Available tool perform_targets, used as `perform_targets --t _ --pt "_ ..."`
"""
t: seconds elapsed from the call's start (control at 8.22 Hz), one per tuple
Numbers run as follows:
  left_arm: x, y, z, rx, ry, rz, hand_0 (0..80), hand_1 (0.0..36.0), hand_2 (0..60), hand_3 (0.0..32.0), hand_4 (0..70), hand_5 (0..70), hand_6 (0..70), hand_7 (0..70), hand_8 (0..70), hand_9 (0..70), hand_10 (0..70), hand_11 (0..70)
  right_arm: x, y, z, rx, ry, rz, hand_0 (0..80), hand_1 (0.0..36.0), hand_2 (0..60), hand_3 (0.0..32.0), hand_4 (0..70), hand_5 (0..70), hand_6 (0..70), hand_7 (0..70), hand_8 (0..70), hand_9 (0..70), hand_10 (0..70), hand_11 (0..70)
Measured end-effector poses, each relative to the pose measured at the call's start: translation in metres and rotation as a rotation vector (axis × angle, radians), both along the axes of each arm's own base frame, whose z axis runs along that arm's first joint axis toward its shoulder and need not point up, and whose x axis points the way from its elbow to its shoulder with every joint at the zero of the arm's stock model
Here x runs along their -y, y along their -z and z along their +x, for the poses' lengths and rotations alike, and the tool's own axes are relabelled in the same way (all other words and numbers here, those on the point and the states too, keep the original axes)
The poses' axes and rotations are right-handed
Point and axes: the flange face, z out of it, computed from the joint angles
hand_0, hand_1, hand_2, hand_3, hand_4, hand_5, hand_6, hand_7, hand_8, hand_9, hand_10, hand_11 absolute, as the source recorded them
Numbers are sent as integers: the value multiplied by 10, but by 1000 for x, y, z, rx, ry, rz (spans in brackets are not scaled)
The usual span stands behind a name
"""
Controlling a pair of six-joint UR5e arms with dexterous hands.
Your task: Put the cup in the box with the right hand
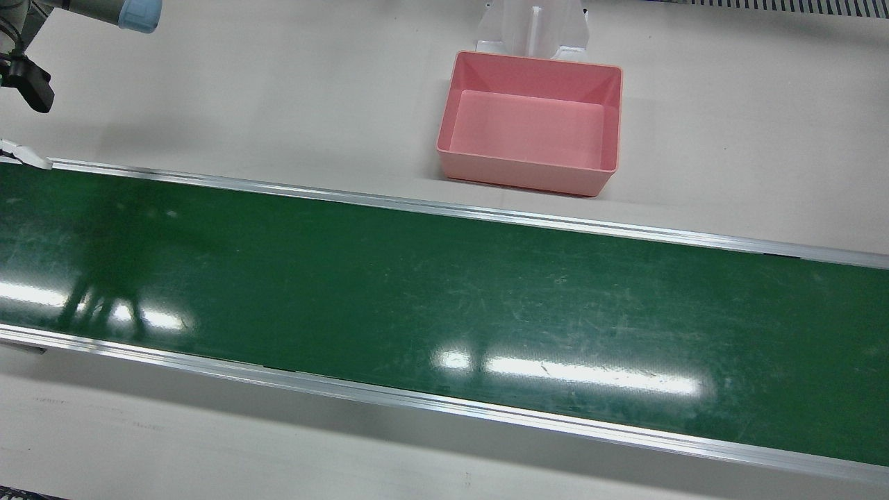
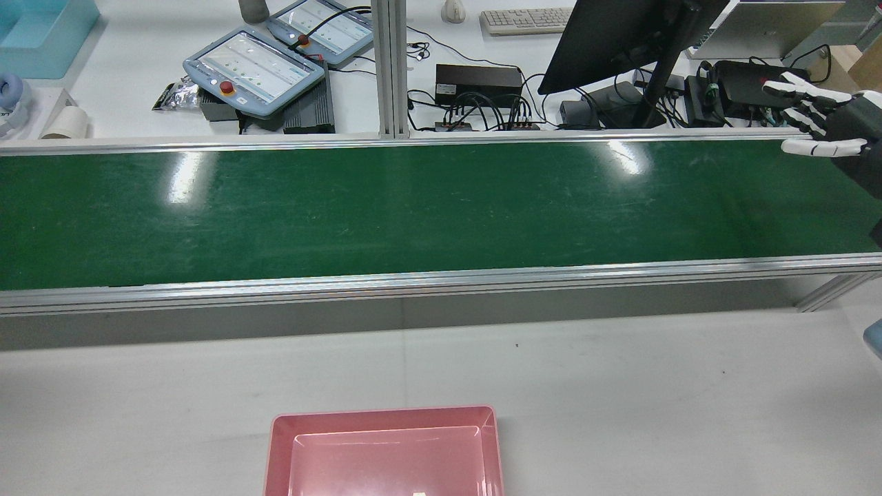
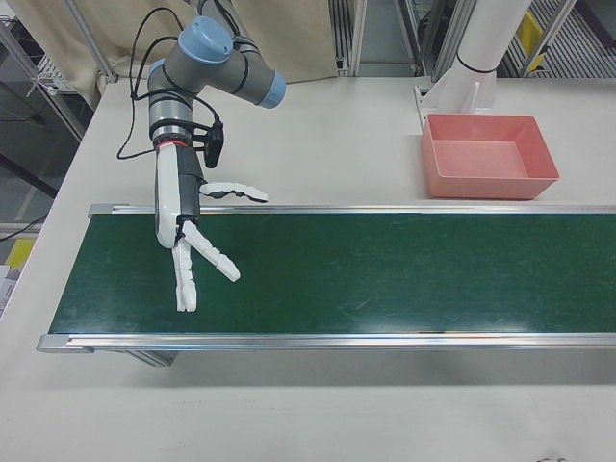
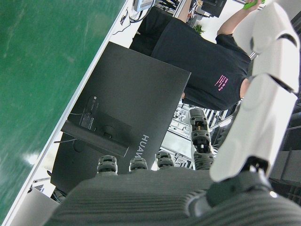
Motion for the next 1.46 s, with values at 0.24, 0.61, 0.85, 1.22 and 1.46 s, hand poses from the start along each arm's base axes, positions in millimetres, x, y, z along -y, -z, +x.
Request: perform_targets --t 0.24,0.61,0.85,1.22,1.46 --pt "0 -1 0 0 0 0 0 0 0 0 0 0 0 0 0 0 0 0 1 1 -3 1 4 3 467 173 272 76 37 51 22 83 11 38 28 59" --pt "0 -1 0 0 0 -1 0 0 0 0 0 0 0 0 0 0 0 0 4 5 -6 5 8 13 466 180 295 80 34 51 23 92 10 38 28 59" --pt "0 0 0 0 0 0 0 0 0 0 0 0 0 0 0 0 0 0 4 4 -10 8 16 22 455 71 32 98 42 35 14 72 4 31 22 46" --pt "0 -1 0 0 0 -1 0 0 0 0 0 0 0 0 0 0 0 0 5 2 -15 13 26 68 468 116 73 92 43 42 15 76 0 11 19 44" --pt "0 -1 0 0 0 -1 0 0 0 0 0 0 0 0 0 0 0 0 6 1 -18 11 31 80 466 95 35 66 60 38 18 76 0 17 20 44"
